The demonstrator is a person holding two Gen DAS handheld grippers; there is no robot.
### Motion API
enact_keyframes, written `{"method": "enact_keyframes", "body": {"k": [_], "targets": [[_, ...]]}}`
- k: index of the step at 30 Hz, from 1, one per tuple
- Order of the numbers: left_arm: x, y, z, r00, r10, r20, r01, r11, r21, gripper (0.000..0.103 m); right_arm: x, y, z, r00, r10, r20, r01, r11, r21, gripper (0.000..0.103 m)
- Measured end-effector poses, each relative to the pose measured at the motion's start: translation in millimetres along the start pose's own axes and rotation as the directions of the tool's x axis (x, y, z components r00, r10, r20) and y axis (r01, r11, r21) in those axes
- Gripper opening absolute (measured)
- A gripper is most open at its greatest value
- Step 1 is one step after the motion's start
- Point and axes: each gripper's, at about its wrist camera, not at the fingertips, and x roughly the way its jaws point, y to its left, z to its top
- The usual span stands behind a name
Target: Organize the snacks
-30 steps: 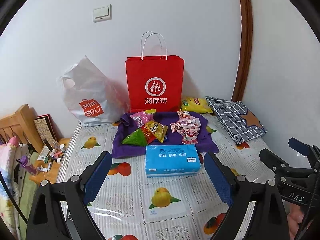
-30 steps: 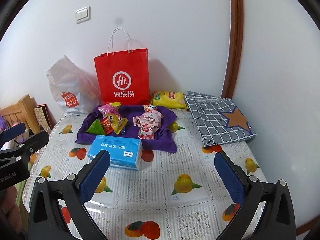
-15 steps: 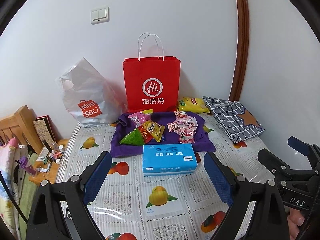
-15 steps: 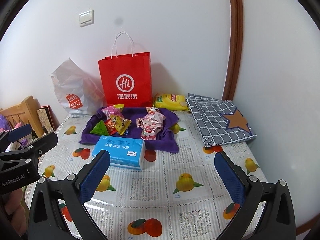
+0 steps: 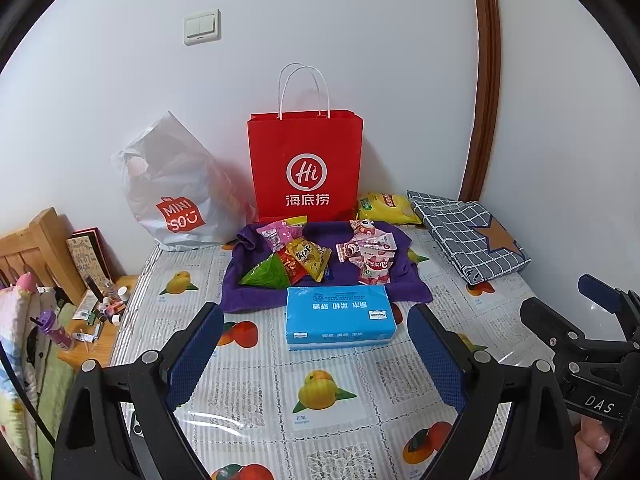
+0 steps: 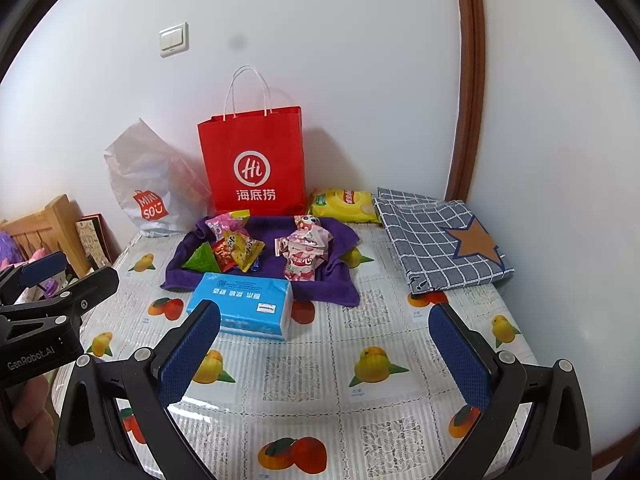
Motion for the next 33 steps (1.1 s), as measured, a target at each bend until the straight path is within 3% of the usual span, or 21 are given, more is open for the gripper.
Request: {"method": "enact_keyframes", "body": {"k": [33], "targets": [[3.1, -0.1, -3.7, 1.0, 0.003, -0.006, -0.003, 1.0, -0.011, 0.093, -1.2, 1.7, -4.4, 1.0, 0.012, 0.004, -0.012, 1.0, -0.002, 0.103]]}}
